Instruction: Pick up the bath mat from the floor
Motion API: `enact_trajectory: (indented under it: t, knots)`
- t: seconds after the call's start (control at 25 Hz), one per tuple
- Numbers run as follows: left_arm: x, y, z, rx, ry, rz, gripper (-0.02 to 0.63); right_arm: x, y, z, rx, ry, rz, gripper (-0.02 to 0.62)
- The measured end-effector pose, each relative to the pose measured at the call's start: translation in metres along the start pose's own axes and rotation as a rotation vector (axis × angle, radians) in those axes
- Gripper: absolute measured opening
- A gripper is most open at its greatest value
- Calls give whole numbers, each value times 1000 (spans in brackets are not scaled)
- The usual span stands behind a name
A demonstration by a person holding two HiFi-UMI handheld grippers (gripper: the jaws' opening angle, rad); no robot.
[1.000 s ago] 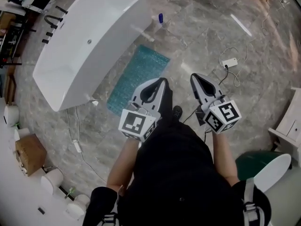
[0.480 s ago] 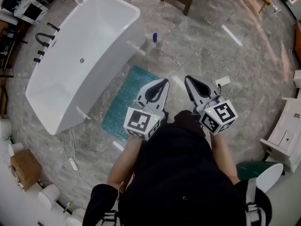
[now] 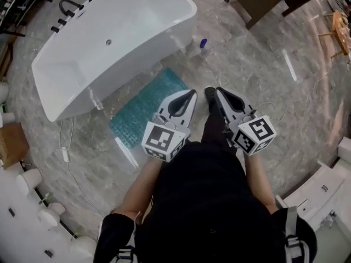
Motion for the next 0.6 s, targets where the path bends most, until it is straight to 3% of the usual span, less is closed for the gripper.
enact_trajectory:
  t: [0.2,0.44,0.6]
  knots:
    - [-29,-22,-23,80,-291,53,2,-65,-29,51,45,-278,-112,14]
    - [-55,-38,-39,132,-509,103,2,-136,-44,84,115,-513,-243,14]
    - [-52,-25,-41,205,-689,169,2,-163,-29,84,165,-664,-350,14]
Point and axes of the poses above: the fingertips, and each gripper's own axes: x backward along the fingers, z to its right, y out of its underside, the point moved 6 cm from there along x, backward along the fingers, and after that the axes turned 3 degrees about x, right-handed, at the moved point
